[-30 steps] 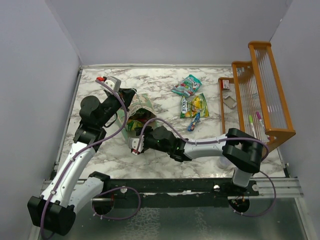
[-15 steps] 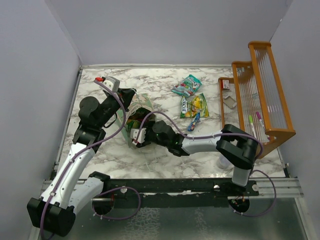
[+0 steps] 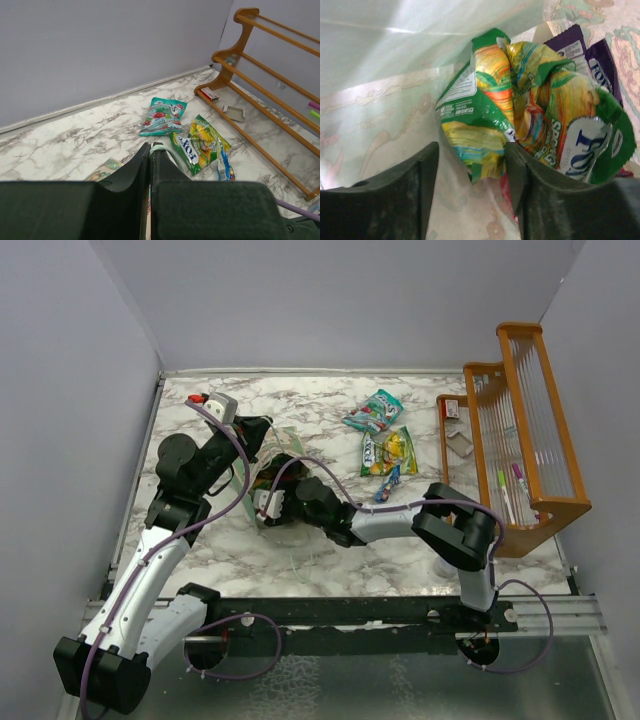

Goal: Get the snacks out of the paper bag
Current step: Take out the snack from the paper bag.

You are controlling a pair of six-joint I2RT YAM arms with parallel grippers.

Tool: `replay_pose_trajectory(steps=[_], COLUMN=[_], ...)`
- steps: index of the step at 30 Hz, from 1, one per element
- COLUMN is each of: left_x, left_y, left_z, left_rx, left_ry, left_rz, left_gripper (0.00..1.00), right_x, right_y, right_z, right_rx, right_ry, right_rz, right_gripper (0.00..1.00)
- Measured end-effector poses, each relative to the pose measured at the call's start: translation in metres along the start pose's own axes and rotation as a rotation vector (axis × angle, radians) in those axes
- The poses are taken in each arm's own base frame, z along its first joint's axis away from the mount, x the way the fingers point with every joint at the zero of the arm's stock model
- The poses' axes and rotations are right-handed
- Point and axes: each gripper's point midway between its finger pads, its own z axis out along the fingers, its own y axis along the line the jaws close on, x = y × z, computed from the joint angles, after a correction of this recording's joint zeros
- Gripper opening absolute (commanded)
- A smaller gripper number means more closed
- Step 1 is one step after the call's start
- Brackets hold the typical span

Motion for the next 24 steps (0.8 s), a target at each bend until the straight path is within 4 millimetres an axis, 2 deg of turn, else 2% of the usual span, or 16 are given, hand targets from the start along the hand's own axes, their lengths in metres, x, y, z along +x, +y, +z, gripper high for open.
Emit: replay_pose_trajectory(steps=[2,5,7,15,16,19,24], left_x=[0.000,-0.001,-0.001,-0.002,-0.002,-0.002,-0.002], left_y=[0.000,0.000,0.000,0.000,0.000,0.000,0.000], left_z=[0.000,0.000,0.000,0.000,0.000,0.000,0.000], left_rx=[0.000,0.000,0.001,0.001,0.001,0.001,0.001], left_ry=[-0.001,-0.002,-0.004,-0.007,-0.007,-0.007,-0.006], left_rz=[-0.001,-0.002,-0.002,0.000,0.000,0.000,0.001], left_gripper=[0.00,0.00,0.00,0.00,0.00,0.00,0.00], right_x=[-0.001,-0.001,0.000,0.004,0.004,0.006,0.006], right_y=[-0.001,-0.002,-0.004,-0.002,-0.002,-0.001,0.000], right_z=[0.005,0.013,0.015,0.020,0.020,0.021,0.020], right_rx=[0.006,0.016,0.033,0.038,0.039,0.040,0.031], right_ry=[-0.007,-0.008,-0.003,-0.002,-0.002,0.002,0.002], right_rz=[0.007,0.012,0.020,0.032,0.035,0.035,0.035], right_gripper=[0.47,0.56,0.57,0.57,0.53,0.31,0.19])
